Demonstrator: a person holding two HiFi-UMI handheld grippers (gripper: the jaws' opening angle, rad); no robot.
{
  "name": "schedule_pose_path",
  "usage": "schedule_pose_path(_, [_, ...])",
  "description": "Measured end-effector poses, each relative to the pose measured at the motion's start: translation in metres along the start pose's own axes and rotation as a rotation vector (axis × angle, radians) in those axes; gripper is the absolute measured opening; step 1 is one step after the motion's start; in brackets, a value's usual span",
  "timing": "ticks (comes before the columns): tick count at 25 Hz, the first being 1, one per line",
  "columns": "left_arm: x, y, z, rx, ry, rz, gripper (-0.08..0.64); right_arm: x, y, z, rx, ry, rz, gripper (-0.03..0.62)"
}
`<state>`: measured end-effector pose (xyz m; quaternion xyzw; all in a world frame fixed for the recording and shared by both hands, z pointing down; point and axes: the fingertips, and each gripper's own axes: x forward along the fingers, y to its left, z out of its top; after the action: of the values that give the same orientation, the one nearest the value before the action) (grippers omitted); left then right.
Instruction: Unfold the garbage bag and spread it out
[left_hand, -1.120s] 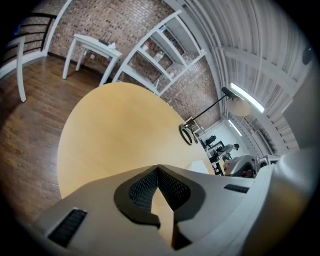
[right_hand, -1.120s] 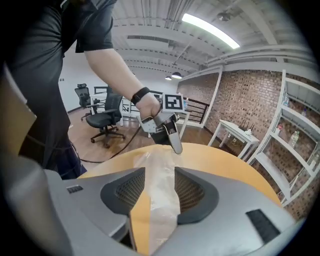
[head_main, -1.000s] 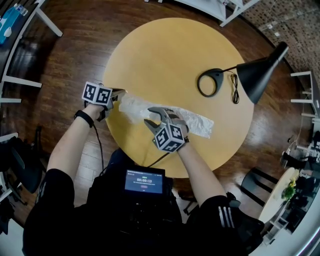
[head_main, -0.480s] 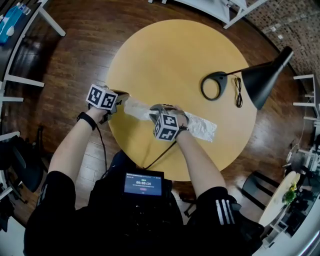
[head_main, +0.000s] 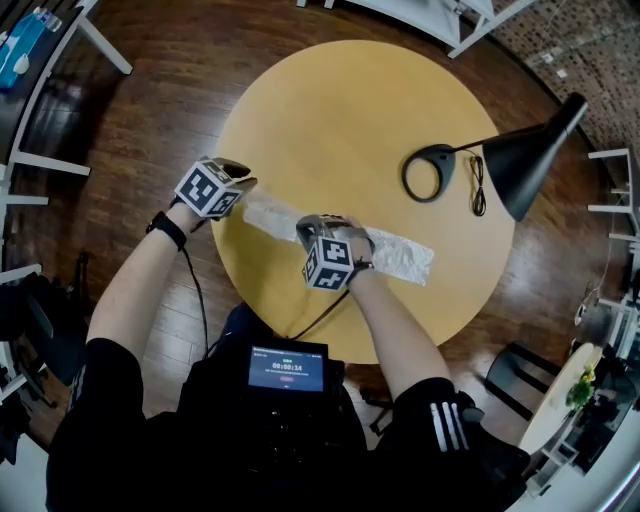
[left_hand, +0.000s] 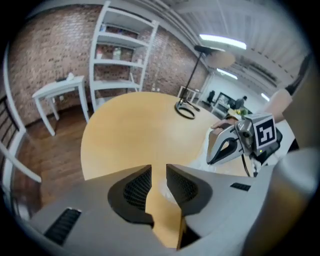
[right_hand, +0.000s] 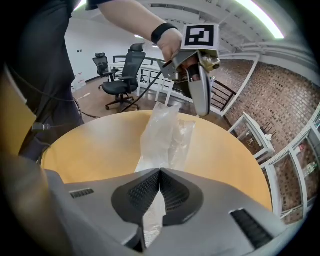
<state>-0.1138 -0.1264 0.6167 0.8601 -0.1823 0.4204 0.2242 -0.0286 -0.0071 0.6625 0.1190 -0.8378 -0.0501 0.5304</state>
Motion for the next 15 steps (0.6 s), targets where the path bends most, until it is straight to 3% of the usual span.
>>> schedule_pose_path(4, [0.03,-0.023,0.006,0.327,0.167,-0.019,0.166,-0.001,0.004,0.008,0.001,-0.01,-0.013,0.019])
schedule_pose_path(7, [0.062,-0.046,-0.015,0.473,0.273,-0.108,0.217,0.0,0.006,0.012,0.0,-0.006,-0.023,0.018])
schedule_pose_path(9, [0.067,-0.056,-0.015,0.505,0.274,-0.151,0.225,0.001,0.008,0.013,0.004,-0.007,-0.023,0.018])
schedule_pose_path(13, [0.048,-0.071,0.014,0.508,0.19,-0.191,0.225,0.001,0.007,0.01,0.017,-0.006,-0.03,0.018])
schedule_pose_path(15, [0.044,-0.08,0.013,0.535,0.21,-0.235,0.225,0.002,0.006,0.008,0.025,-0.011,-0.029,0.018])
